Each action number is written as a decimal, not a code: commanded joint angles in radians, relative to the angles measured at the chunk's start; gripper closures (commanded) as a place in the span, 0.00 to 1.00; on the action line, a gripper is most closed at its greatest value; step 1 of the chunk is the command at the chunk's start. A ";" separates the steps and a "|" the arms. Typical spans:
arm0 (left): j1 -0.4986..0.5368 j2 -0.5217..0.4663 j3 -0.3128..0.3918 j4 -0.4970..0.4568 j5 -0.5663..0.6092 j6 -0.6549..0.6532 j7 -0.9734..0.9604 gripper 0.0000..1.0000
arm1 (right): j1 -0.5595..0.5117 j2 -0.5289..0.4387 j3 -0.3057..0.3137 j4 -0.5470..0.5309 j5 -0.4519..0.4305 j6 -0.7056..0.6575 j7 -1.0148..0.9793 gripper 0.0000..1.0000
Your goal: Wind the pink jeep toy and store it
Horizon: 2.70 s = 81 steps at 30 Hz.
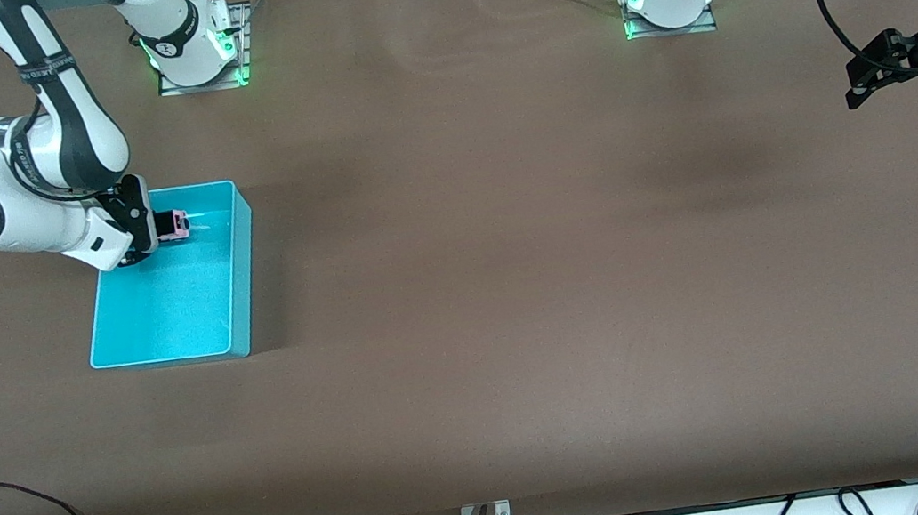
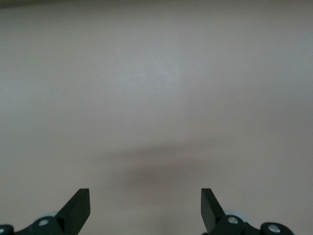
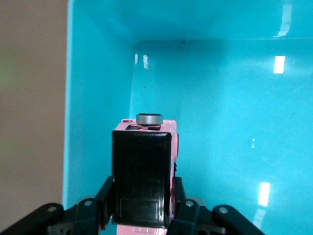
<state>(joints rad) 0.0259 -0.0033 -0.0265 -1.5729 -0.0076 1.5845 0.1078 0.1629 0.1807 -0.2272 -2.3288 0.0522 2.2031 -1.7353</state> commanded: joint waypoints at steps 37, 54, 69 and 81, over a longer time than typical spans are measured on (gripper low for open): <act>0.002 0.020 -0.007 0.070 0.023 -0.034 -0.011 0.00 | 0.003 0.017 0.012 0.480 0.127 -0.380 0.181 0.00; 0.002 0.020 -0.006 0.070 0.021 -0.034 -0.011 0.00 | 0.014 -0.013 0.009 0.784 0.083 -0.572 1.228 0.00; 0.003 0.020 0.000 0.070 0.020 -0.034 -0.011 0.00 | 0.017 -0.020 0.014 0.899 -0.083 -0.615 1.588 0.00; 0.005 0.022 0.000 0.068 0.018 -0.054 -0.013 0.00 | 0.017 -0.260 0.016 0.651 -0.077 -0.631 1.590 0.00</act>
<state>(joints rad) 0.0266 -0.0025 -0.0226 -1.5441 -0.0076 1.5594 0.1040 0.1764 0.0797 -0.2190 -1.5065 -0.0065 1.5636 -0.1626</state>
